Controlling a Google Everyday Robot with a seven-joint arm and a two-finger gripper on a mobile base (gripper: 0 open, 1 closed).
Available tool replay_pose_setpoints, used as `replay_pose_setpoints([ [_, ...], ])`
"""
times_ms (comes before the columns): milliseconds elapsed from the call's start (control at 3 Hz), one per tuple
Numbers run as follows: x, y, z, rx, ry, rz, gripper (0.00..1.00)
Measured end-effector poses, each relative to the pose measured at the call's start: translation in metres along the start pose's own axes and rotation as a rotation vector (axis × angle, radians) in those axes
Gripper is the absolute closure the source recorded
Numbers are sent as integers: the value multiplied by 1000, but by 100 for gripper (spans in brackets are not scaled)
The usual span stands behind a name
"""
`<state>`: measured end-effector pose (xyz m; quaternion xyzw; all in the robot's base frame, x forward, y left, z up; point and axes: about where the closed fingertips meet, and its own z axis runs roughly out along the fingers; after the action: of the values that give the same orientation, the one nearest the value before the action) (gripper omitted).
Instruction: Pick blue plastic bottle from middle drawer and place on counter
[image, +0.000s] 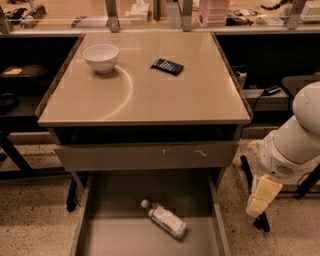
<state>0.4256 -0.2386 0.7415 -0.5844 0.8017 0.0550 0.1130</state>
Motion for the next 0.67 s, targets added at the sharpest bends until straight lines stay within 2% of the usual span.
replay_pose_setpoints([
  [333,9,6,50,-46,-42,26,0],
  [667,23,16,147,-108,-97,54,0],
])
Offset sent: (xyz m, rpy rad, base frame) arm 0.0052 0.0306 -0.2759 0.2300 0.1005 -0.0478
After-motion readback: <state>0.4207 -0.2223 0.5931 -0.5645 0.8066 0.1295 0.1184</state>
